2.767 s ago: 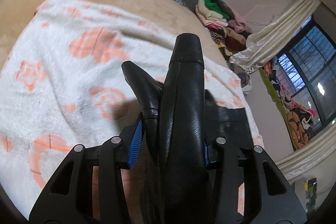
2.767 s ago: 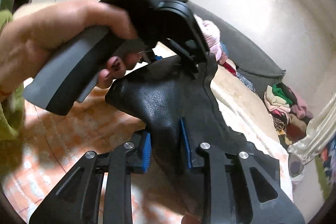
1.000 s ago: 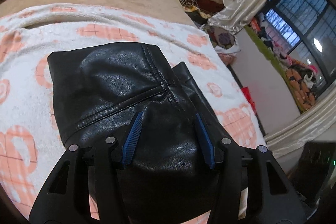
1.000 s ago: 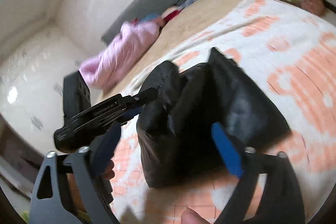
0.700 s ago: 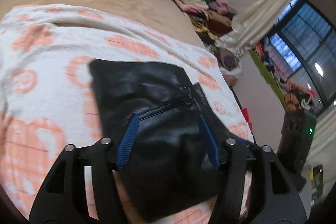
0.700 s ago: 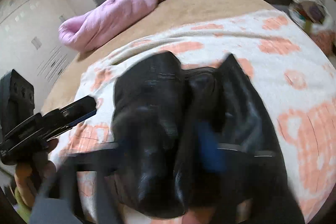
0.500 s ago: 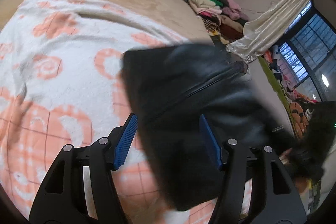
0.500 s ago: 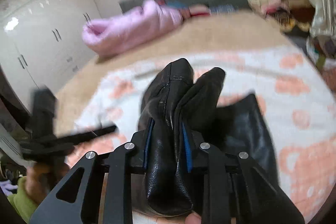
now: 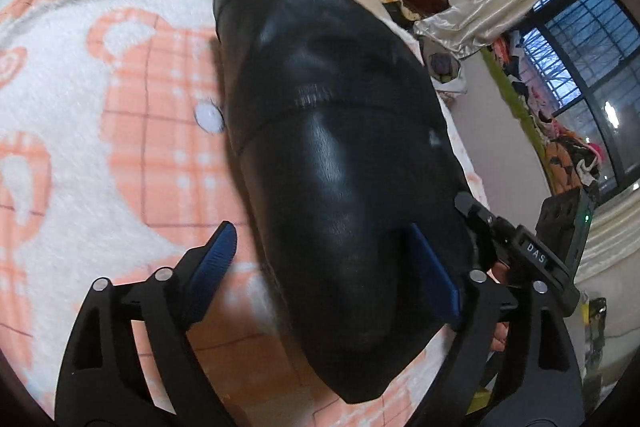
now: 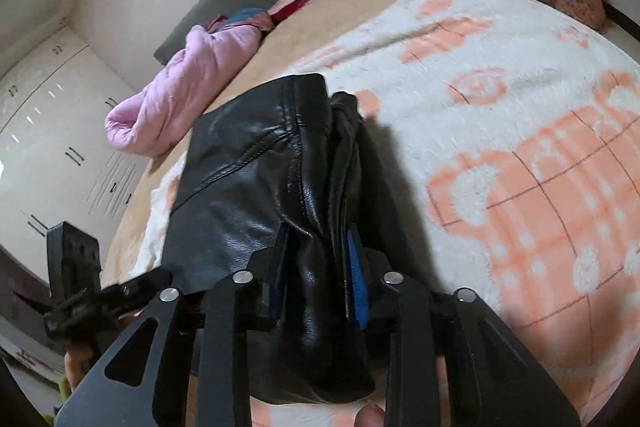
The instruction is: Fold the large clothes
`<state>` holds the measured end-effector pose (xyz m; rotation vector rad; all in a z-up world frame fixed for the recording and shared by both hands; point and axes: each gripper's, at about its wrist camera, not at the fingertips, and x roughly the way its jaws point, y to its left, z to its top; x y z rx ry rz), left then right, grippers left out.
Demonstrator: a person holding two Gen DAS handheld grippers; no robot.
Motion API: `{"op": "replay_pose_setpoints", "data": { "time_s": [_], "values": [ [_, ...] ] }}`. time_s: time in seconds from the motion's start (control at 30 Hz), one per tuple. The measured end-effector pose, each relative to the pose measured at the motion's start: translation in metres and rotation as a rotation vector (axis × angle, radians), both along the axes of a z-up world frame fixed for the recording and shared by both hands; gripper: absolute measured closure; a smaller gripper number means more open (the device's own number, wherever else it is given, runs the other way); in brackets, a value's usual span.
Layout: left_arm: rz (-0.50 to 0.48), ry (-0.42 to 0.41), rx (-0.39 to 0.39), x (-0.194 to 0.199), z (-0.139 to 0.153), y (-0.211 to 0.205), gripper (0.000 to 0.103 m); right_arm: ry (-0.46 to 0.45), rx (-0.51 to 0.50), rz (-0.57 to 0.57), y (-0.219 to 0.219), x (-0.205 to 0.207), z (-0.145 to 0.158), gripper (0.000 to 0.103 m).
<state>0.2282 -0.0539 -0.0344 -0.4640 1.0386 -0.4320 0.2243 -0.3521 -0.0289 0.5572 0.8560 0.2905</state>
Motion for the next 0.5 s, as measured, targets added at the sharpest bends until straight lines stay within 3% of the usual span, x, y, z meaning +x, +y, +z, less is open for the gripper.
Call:
{"op": "replay_pose_setpoints", "data": {
  "time_s": [0.2, 0.23, 0.37, 0.5],
  "values": [
    [-0.021, 0.003, 0.031, -0.003, -0.005, -0.016, 0.023, 0.003, -0.118, -0.005, 0.007, -0.001, 0.003, 0.056],
    [-0.024, -0.001, 0.041, -0.002, -0.004, -0.017, 0.023, 0.006, -0.112, -0.007, 0.003, -0.003, 0.003, 0.053],
    [-0.022, -0.001, 0.056, -0.001, -0.003, -0.019, 0.022, 0.042, -0.061, -0.010, -0.008, -0.004, 0.000, 0.022],
    [-0.022, -0.002, 0.054, -0.001, -0.005, -0.017, 0.022, 0.083, 0.032, 0.006, -0.021, -0.007, -0.006, 0.021]
  ]
}}
